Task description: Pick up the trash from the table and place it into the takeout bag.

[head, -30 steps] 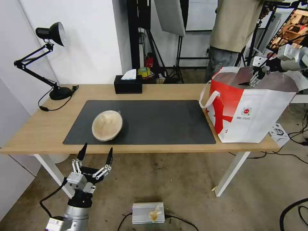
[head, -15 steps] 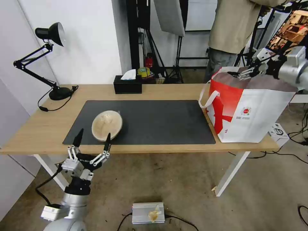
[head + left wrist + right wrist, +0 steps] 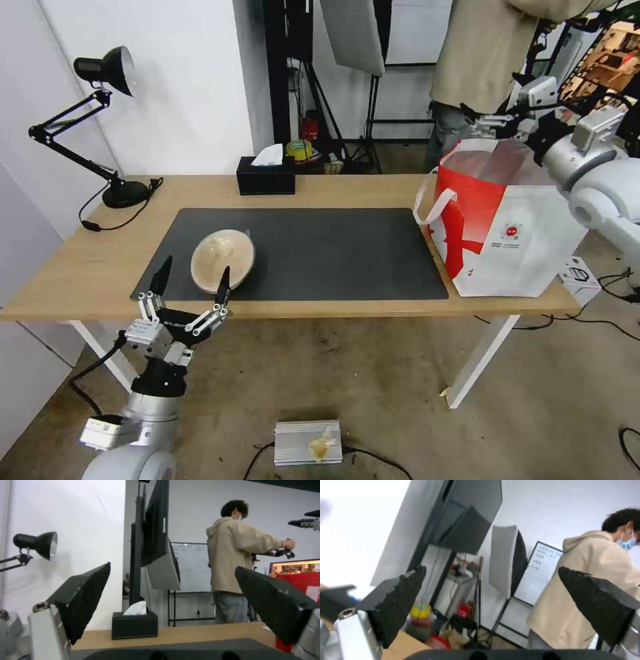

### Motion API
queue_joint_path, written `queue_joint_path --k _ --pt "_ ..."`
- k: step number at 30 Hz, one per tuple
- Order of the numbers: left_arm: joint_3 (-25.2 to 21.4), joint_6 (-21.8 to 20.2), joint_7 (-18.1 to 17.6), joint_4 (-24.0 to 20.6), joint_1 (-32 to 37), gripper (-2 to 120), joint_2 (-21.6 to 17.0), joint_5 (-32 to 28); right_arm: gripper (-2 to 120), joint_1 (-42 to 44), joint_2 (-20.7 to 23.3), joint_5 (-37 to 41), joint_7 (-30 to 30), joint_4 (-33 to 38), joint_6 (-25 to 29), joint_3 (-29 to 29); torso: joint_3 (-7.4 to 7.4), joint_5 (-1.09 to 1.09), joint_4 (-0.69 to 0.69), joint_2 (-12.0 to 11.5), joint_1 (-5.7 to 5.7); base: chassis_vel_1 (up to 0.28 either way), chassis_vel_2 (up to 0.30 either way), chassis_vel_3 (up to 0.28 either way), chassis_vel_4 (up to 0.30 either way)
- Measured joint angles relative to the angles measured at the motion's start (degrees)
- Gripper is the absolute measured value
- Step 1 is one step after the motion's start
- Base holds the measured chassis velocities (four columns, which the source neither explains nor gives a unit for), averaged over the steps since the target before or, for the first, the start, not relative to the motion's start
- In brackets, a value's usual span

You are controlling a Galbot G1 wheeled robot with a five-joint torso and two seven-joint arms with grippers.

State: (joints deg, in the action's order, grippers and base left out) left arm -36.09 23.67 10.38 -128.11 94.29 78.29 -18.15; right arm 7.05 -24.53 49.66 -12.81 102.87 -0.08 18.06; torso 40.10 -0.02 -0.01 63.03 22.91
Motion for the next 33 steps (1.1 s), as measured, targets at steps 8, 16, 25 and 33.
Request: queue_joint_path --k 8,16,25,33 --pt "-2.09 -0.01 -0.91 -1.78 1.95 100 1.6 -0.08 100 4.94 -4.43 -1.11 -9.24 5.48 3.92 0.16 0.01 0.01 0.02 0.0 0.0 0.0 0.0 0.0 0.0" --pt "-3.88 0.0 -1.94 -3.29 3.61 100 3.02 -0.24 100 14.15 -7.19 -5.8 -9.61 7.37 7.04 -3.13 0.01 0.0 0.0 0.0 0.0 0.0 0.0 0.0 0.0" --pt "-3.82 0.65 -2.13 -2.19 3.35 100 3.15 0.2 100 32.44 -11.83 -15.99 -5.79 8.07 9.86 -13.14 0.0 0.02 0.0 0.0 0.0 0.0 0.0 0.0 0.0" --pt "-4.0 0.92 -2.25 -1.91 3.53 100 3.04 0.3 100 43.85 -16.18 -22.67 -4.67 8.36 11.51 -21.49 0.0 0.02 0.0 0.0 0.0 0.0 0.0 0.0 0.0"
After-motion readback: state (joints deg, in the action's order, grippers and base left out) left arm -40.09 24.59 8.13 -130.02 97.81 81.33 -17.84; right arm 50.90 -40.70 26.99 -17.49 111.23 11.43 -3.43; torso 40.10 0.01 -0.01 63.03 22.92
